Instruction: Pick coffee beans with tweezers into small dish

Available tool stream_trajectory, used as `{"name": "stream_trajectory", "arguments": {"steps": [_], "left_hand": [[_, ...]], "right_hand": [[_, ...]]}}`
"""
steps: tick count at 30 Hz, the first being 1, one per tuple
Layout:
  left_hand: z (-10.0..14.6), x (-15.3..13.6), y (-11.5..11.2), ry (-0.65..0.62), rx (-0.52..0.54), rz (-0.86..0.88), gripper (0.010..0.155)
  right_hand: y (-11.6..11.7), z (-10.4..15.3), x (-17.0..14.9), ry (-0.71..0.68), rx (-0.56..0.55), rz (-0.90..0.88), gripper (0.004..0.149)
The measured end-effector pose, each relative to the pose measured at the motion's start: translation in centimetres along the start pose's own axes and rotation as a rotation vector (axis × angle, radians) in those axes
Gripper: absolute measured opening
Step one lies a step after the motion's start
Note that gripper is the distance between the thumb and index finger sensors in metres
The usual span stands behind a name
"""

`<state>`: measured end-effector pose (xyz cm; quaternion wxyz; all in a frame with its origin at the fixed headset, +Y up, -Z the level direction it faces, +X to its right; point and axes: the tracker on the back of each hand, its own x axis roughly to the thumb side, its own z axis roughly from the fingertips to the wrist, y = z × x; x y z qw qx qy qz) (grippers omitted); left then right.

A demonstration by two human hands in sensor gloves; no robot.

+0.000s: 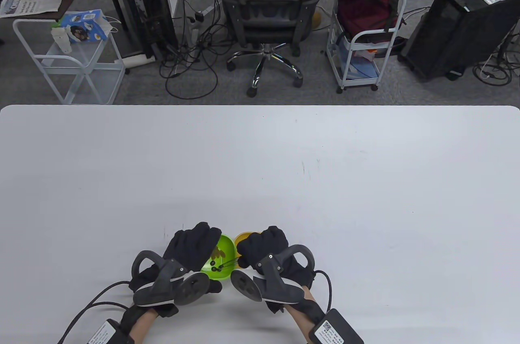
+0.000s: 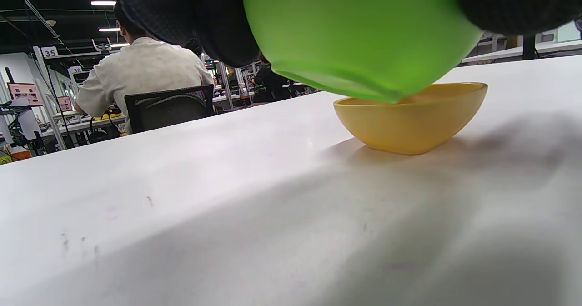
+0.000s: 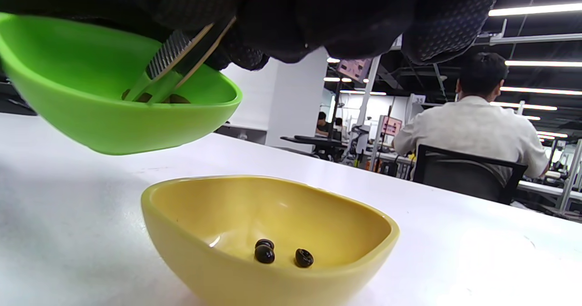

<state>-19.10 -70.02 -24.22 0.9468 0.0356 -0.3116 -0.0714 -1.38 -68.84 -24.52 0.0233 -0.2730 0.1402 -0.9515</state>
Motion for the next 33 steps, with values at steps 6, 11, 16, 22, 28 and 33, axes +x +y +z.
{"name": "stream_trajectory", "arguments": {"steps": [6,11,16,22,28,33], "left_hand": [[0.0,0.0,0.0,-0.001,0.000,0.000,0.111],[0.0,0.0,0.0,0.001,0.003,0.001,0.111],[0.0,0.0,0.0,0.001,0.004,0.002,0.111],[0.0,0.0,0.0,0.000,0.002,0.004,0.111],[0.1,0.0,0.0,0.000,0.003,0.005,0.111],[0.1,-0.1,0.0,0.000,0.002,0.006,0.111]], "right_hand": [[-0.7,0.2,-1.1,0.045,-0.029,-0.043,0.042],[-1.5,0.7,-2.6,0.101,-0.059,-0.097,0.042],[-1.8,1.1,-4.2,0.162,-0.072,-0.138,0.042],[-1.7,1.5,-6.2,0.228,-0.066,-0.196,0.042],[-1.3,1.7,-7.3,0.268,-0.051,-0.207,0.042],[-1.2,1.8,-7.8,0.289,-0.056,-0.224,0.043]]}}
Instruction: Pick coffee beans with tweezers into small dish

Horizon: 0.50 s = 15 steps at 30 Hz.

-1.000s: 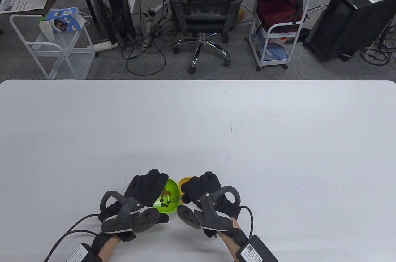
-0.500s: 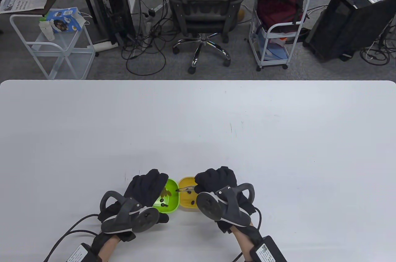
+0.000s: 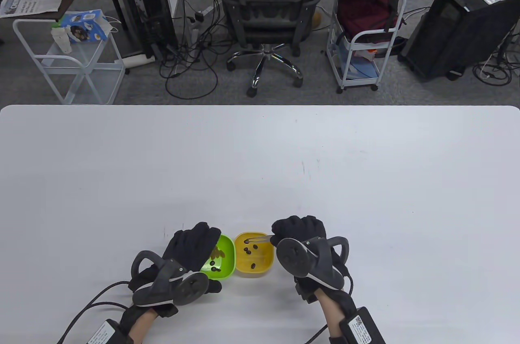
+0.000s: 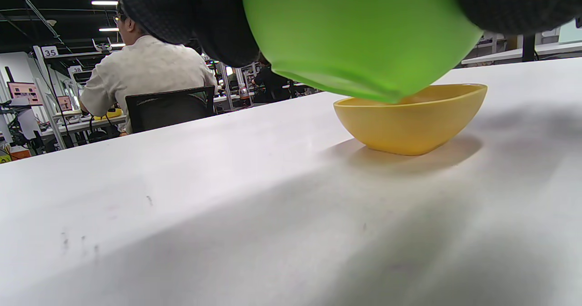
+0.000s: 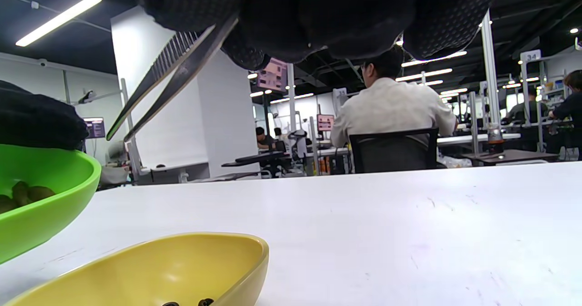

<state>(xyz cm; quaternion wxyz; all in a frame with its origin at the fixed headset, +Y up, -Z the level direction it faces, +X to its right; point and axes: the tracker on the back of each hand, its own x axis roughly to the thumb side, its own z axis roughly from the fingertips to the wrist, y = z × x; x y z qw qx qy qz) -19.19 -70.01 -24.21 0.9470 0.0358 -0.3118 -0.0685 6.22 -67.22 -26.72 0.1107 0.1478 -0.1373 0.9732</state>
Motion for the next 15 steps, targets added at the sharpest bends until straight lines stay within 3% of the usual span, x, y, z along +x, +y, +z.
{"name": "stream_trajectory", "arguments": {"steps": [10,15], "left_hand": [[0.0,-0.1,0.0,-0.001,-0.003,0.012,0.111],[-0.1,-0.1,0.0,-0.003,-0.007,0.013,0.111]], "right_hand": [[0.4,0.6,2.4,-0.136,-0.063,-0.031,0.044],[1.3,0.8,4.5,-0.211,-0.025,0.018,0.044]]}}
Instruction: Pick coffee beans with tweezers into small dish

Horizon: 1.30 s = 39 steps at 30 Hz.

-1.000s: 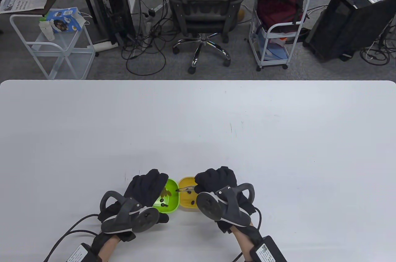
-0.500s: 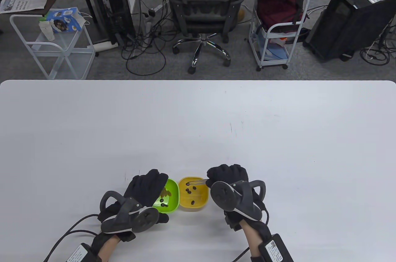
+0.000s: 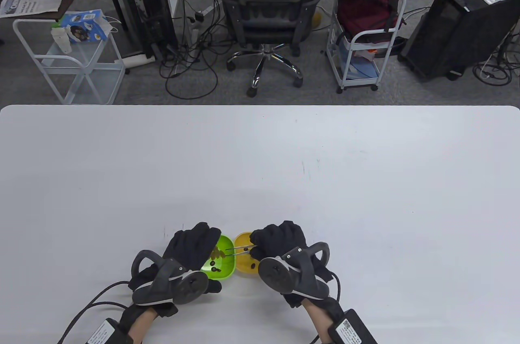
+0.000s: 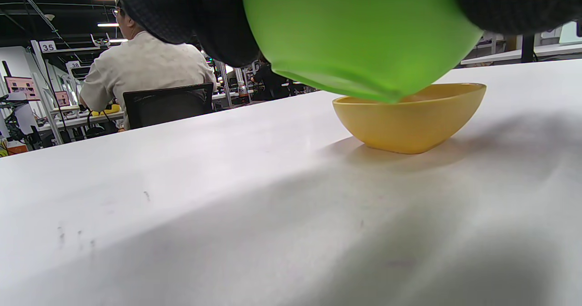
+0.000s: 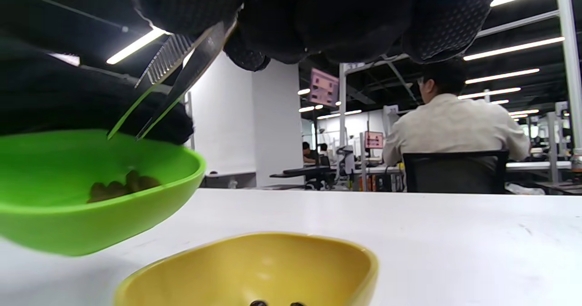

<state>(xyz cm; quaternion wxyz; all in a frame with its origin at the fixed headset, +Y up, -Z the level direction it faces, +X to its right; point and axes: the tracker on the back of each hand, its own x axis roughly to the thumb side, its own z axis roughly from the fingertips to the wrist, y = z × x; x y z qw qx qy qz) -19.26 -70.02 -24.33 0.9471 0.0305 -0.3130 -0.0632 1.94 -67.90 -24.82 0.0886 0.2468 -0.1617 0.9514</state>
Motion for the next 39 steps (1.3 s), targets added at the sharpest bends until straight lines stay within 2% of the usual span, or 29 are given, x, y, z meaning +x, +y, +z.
{"name": "stream_trajectory", "arguments": {"steps": [8,22,39], "left_hand": [[0.0,0.0,0.0,-0.002,-0.001,0.001,0.111],[0.0,0.3,0.0,-0.006,0.003,0.004,0.111],[0.0,0.3,0.0,-0.006,0.009,0.000,0.111]], "right_hand": [[1.2,-0.3,2.0,-0.075,0.024,0.055,0.044],[2.1,-0.7,2.5,-0.088,0.059,0.078,0.044],[1.9,-0.5,2.7,-0.104,0.062,0.168,0.044]]}}
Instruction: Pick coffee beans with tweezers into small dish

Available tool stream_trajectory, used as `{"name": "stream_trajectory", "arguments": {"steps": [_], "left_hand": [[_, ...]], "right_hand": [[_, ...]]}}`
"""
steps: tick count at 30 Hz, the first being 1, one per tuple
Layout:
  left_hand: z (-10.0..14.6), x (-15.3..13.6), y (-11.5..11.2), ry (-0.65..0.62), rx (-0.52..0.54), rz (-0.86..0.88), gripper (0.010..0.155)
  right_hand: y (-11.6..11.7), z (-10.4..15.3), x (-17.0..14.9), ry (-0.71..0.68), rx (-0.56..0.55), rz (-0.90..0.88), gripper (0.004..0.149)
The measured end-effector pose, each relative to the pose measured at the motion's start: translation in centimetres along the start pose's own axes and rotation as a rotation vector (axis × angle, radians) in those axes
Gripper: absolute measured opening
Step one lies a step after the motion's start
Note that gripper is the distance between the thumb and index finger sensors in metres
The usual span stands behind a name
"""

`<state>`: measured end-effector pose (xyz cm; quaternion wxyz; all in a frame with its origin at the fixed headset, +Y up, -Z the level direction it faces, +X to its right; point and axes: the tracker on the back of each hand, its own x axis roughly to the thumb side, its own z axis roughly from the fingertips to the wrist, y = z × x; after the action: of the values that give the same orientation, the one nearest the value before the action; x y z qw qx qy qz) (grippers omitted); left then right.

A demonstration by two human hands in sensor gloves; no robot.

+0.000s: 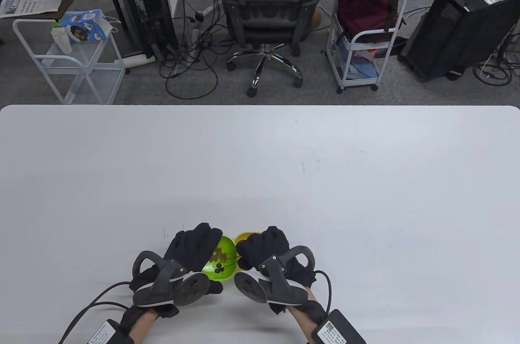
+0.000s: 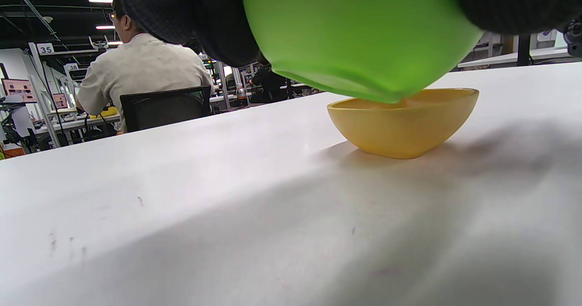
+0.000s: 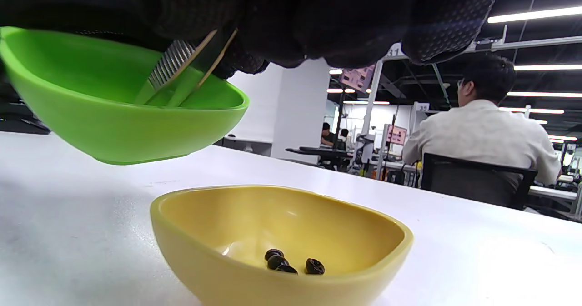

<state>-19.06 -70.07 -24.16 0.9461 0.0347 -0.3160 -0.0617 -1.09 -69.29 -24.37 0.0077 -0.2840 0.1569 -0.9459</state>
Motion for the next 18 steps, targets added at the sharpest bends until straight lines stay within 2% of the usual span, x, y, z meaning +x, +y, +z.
{"name": "stream_trajectory", "arguments": {"steps": [11,18], "left_hand": [[0.01,-0.01,0.00,-0.001,-0.004,0.001,0.111],[0.01,0.00,0.04,0.000,-0.001,0.000,0.111]], "right_hand": [[0.09,-0.07,0.53,-0.012,0.018,0.054,0.043],[-0.51,-0.08,-0.01,0.018,0.015,0.025,0.043]]}}
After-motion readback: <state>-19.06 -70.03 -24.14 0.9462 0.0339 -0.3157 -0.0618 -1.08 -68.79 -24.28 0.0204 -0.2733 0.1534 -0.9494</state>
